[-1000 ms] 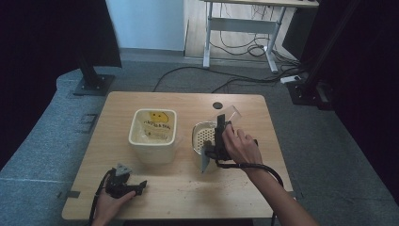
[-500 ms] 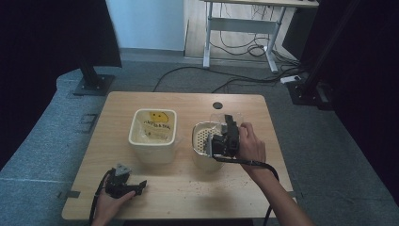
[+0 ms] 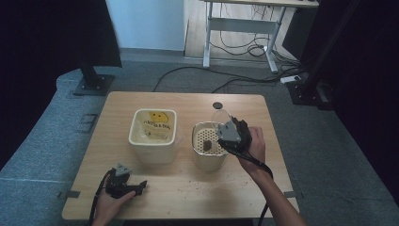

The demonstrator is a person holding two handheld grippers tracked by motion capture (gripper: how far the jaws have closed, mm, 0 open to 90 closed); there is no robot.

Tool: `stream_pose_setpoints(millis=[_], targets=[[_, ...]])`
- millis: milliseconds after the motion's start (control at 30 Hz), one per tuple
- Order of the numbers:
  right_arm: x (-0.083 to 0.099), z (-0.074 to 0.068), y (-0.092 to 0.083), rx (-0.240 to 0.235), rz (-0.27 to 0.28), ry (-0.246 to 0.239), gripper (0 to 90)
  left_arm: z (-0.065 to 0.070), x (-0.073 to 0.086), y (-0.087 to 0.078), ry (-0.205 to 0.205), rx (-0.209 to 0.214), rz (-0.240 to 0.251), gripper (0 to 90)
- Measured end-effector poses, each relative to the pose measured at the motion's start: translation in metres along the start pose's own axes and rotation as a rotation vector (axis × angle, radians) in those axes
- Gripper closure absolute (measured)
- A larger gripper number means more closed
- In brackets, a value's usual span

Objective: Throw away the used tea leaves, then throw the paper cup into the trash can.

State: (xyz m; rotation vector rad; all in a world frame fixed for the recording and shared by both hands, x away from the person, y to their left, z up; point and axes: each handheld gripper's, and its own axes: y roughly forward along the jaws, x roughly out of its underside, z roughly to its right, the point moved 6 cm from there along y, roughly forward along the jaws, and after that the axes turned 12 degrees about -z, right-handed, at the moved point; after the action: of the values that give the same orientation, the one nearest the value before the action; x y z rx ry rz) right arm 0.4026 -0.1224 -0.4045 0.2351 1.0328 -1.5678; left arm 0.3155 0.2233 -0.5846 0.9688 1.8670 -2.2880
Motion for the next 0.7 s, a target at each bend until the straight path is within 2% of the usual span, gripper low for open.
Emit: stream_pose_setpoints(millis=[33,67,100,233,367,433,467,533,633,700], targets=[[0.000,0.000,0.000,-0.050,0.015,0.057,48.2,0.000,0.000,0.000,0.000,0.000,0.000,14.8],[0.000,0.000,0.000,-0.050,0.015,0.057,48.2,0.000,0.000,0.000,0.000,0.000,0.000,14.8],[-0.001,0.000,0.000,-0.088,0.029,0.099,48.1,0.000,0.000,0.000,-0.001,0.001,0.000,14.8],[-0.003,0.000,-0.001,-0.121,0.045,0.135,47.9,0.000,0.000,0.000,-0.001,0.002,-0.001,14.8],[-0.009,0.000,-0.002,-0.171,0.067,0.199,47.5,0.001,0.001,-0.001,0.000,0.002,0.000,14.8],[-0.010,0.000,-0.002,-0.178,0.073,0.211,47.3,0.001,0.001,-0.001,0.000,0.002,0.000,14.8],[-0.014,-0.002,-0.004,-0.202,0.089,0.229,47.0,0.001,0.001,-0.001,0.000,0.001,0.002,14.8],[-0.015,-0.003,-0.004,-0.211,0.096,0.235,46.7,0.001,0.001,-0.002,-0.001,0.001,0.004,14.8],[-0.022,-0.009,-0.005,-0.262,0.115,0.250,45.4,0.000,0.001,-0.001,-0.004,0.002,0.002,14.8],[-0.024,-0.011,-0.004,-0.268,0.118,0.246,44.5,0.000,0.001,0.000,-0.003,0.002,0.000,14.8]])
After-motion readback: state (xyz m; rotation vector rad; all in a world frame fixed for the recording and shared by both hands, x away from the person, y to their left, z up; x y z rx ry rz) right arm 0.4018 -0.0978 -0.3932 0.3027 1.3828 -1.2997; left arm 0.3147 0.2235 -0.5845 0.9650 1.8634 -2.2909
